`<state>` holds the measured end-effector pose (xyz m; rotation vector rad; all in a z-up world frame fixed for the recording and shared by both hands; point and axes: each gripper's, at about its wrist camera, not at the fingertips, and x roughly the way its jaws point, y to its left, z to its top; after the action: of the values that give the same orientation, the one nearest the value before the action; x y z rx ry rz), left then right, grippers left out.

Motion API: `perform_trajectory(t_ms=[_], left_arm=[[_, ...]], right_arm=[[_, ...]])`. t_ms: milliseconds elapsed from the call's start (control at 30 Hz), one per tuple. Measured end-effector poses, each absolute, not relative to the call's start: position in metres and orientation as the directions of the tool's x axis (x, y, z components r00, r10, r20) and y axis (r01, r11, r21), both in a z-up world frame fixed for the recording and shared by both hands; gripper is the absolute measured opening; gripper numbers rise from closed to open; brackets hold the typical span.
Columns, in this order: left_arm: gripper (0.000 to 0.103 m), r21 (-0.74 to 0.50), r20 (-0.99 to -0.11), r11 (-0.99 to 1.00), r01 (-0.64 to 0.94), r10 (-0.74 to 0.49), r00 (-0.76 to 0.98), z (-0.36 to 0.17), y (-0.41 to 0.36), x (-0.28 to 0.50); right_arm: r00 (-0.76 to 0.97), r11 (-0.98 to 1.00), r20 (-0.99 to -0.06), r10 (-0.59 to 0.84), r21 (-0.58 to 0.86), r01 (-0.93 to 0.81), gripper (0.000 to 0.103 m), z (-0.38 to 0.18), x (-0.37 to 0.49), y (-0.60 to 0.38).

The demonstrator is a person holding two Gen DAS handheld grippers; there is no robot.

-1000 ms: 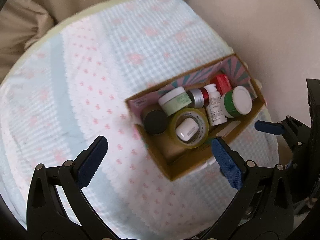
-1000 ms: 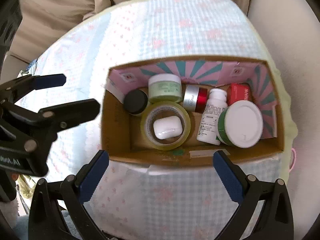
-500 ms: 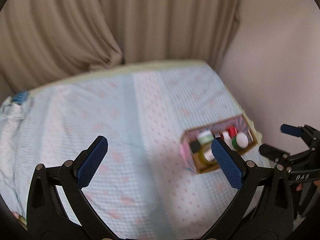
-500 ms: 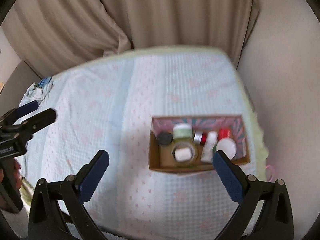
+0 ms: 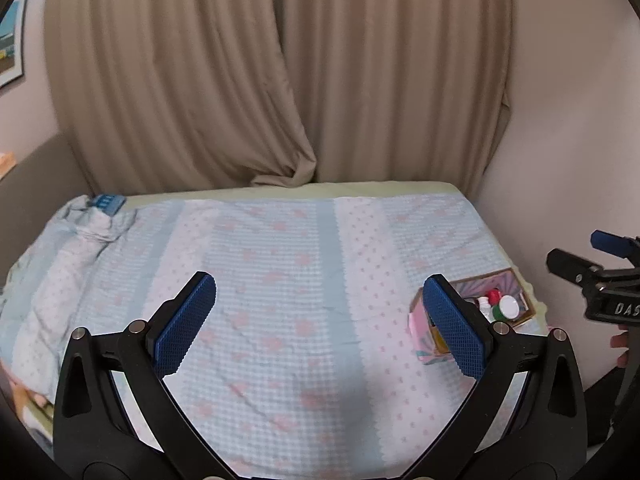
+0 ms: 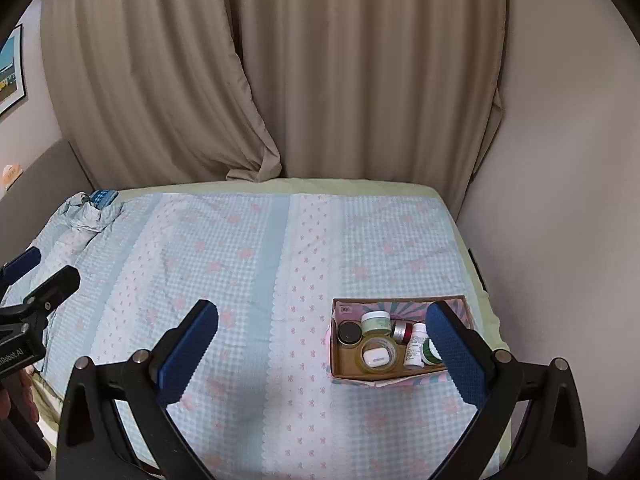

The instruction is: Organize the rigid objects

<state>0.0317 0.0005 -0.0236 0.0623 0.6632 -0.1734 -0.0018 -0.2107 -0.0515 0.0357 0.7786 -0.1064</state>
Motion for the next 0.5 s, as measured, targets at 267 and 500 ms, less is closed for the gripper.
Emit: perform_trajectory(t_ms=[267,500], left_arm=[[0.103,-0.003,-0.625,0.981,0.192,-0.152,0.766,-0.0275,-0.0017,0.0252],[0.103,-0.004,-0.623,0.982,0.190,-0.152,0.767,-0.0272,-0.0036,0.0279]], right_arm=[[0.724,0.994,-0.684,-0.093,-0.017,0.113,0.103,-0.0462,-0.0070,-0.2040],[0.730,0.994,-0.678,-0.086,-0.005,0.112,0.103,-0.0465,-0.0091,-0.2047]])
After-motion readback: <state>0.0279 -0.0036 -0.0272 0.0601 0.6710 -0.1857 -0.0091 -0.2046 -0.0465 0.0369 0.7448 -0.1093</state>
